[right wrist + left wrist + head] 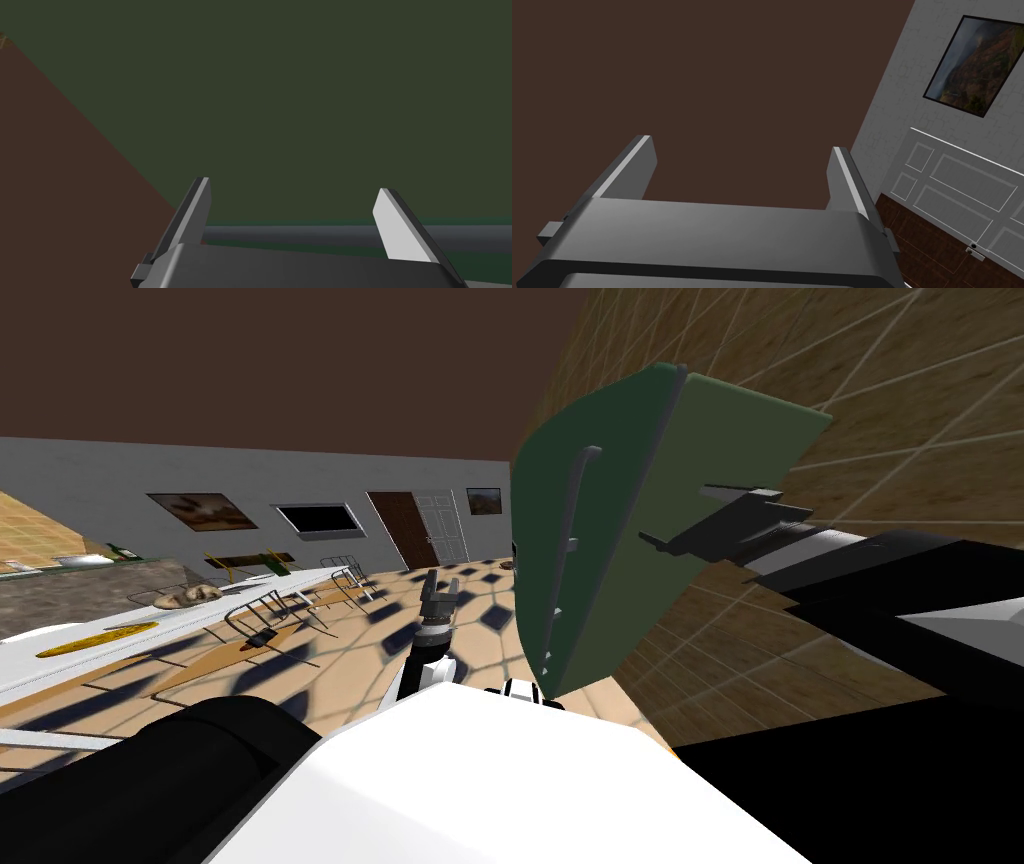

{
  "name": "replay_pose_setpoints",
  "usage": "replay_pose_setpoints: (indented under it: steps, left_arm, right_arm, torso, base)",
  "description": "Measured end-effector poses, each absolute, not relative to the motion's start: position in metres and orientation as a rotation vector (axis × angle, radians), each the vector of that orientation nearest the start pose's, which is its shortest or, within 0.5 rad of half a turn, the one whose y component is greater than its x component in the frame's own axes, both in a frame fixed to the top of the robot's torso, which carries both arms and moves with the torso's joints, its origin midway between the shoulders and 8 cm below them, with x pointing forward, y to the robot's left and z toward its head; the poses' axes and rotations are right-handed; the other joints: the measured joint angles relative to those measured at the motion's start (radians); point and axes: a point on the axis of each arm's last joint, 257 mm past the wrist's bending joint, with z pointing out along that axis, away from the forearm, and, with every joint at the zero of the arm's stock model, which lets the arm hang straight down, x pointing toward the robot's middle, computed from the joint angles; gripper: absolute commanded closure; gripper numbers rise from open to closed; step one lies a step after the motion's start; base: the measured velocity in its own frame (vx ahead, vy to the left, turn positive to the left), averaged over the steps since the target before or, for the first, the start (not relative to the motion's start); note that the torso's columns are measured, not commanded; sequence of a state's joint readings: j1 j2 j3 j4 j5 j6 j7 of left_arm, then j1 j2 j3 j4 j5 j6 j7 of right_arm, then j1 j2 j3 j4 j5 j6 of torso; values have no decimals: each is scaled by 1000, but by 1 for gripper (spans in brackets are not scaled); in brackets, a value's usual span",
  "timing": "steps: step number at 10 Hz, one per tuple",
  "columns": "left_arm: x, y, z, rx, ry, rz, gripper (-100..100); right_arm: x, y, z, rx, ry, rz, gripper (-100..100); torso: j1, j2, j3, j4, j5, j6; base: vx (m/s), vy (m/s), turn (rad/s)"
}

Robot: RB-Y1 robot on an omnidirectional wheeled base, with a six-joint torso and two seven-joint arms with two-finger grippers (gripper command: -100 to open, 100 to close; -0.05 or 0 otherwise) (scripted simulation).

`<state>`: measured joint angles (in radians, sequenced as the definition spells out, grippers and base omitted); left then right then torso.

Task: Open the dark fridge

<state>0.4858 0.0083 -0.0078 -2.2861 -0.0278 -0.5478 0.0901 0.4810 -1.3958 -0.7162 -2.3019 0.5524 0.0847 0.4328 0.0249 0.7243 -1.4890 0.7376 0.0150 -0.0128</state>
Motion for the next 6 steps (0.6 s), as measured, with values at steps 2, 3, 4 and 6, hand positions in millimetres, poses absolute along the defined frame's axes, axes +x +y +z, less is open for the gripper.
replay_pose_setpoints:
  steps: [2,3,4,6]
  left_arm:
    - [336,269,40,-613,568,-1398,0]
    - [336,269,40,-613,568,-1398,0]
    - [336,269,40,-613,568,-1398,0]
    - [336,269,40,-613,568,-1398,0]
  right_arm:
    - [420,-303,216,-880,915,-579,-100]
    - [421,-296,225,-901,889,-601,-100]
    - [418,-293,230,-910,874,-620,-100]
    - [420,-285,241,-942,833,-660,-100]
  torso:
    - [2,0,-1,0,3,-6]
    - [5,-1,-2,0,3,-4]
    - [6,0,0,0,3,-4]
    - [8,0,-1,0,5,-7]
  base:
    - [7,34,-54]
    - [18,61,-90]
    - [17,73,-142]
    - [17,65,-110]
